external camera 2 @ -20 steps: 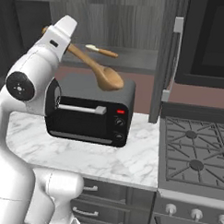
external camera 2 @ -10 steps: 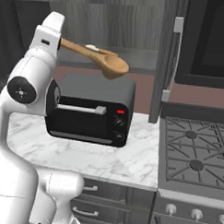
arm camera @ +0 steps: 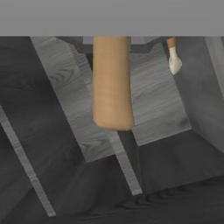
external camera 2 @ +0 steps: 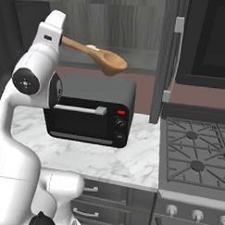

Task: Organize the utensils by type. Pick up the wooden spoons from the counter and place them in the open cabinet. Then pick up the metallic utensils from the counter and place them in the open drawer.

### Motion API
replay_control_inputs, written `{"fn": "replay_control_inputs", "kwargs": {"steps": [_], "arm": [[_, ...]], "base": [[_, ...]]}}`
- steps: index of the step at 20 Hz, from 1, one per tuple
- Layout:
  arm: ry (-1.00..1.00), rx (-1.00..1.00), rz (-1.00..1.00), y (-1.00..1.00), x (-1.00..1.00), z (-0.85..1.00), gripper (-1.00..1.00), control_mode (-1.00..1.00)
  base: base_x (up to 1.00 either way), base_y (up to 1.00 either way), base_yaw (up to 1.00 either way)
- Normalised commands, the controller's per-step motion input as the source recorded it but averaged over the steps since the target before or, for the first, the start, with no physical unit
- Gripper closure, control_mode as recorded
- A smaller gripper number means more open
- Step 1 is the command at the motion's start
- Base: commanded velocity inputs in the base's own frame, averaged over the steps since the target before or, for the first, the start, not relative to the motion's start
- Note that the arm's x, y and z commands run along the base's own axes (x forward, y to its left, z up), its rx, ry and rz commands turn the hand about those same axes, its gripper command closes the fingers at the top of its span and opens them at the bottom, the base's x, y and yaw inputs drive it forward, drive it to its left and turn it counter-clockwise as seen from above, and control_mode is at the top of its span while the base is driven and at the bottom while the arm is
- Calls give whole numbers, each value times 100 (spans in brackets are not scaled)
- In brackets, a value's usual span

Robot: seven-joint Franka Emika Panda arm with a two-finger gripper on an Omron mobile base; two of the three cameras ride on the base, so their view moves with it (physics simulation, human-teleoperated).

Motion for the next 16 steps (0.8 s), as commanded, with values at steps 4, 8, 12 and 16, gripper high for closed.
{"fn": "replay_control_inputs", "kwargs": {"steps": [4, 8, 12, 16], "arm": [[7, -2, 0, 4, 47, 0, 100, -100], [9, -6, 0, 0, 40, 0, 100, -100], [8, -8, 4, 0, 49, 0, 100, -100], [18, -6, 7, 0, 54, 0, 100, -100]], "base": [[0, 0, 0], [0, 0, 0], [0, 0, 0], [0, 0, 0]]}}
